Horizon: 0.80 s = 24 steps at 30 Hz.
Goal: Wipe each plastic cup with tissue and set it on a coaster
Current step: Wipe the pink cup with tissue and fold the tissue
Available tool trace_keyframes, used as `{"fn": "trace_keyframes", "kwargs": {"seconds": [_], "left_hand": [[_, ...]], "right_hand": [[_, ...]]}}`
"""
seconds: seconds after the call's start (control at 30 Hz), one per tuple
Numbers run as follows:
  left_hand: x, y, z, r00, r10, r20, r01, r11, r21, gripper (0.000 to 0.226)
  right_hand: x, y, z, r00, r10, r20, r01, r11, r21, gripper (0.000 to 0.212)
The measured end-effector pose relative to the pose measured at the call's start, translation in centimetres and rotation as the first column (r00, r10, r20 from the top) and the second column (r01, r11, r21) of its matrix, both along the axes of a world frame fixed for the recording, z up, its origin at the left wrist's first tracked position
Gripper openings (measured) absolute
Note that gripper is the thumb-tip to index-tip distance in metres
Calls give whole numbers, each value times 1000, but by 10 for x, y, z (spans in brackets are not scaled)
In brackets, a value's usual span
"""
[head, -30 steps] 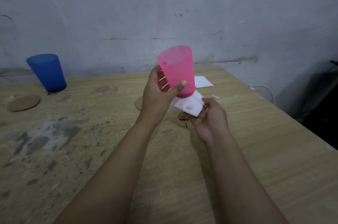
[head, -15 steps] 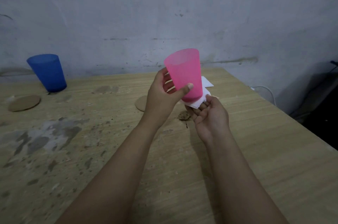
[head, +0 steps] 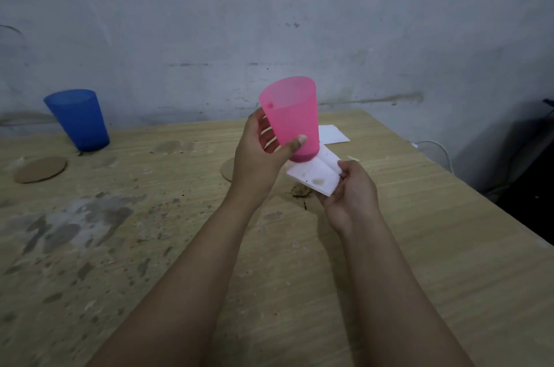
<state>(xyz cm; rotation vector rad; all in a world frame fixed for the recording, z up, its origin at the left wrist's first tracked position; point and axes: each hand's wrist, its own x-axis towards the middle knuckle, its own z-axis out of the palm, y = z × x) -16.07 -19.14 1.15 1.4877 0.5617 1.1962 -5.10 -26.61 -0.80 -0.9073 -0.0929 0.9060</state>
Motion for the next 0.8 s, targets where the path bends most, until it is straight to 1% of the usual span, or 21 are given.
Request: {"fn": "trace_keyframes", "kwargs": {"seconds": [0.07,0.17,0.27,0.37,0.53,0.63,0.8], "left_hand": [[0,1,-2,1000,11,-4,-11,1000,0,71],[3,5,-6,1000,28,-6,-28,1000,-14,70],[7,13,-14,998,52,-36,-52,998,-24,71],[15,22,-23,995,68,-78,-71,997,-42,72],[28,35,-30,984,50,-170,-58,997,-44,74],[33,39,-32,977,64,-205,-75,996,-43,74],[36,44,-40,962,90,-257,-105,994,-45,75]], "right_hand": [[3,-2,1,1000,-31,1,31,999,-12,10],[6,-4,3,994,-94,61,97,994,-52,10],[9,-6,4,978,-165,130,179,978,-106,14],[12,-6,3,969,-193,154,215,967,-139,16],[15,-4,0,965,-192,178,218,966,-142,19],[18,-3,-3,966,-172,194,200,970,-138,16],[19,-3,-4,983,-117,140,129,988,-81,10]]}}
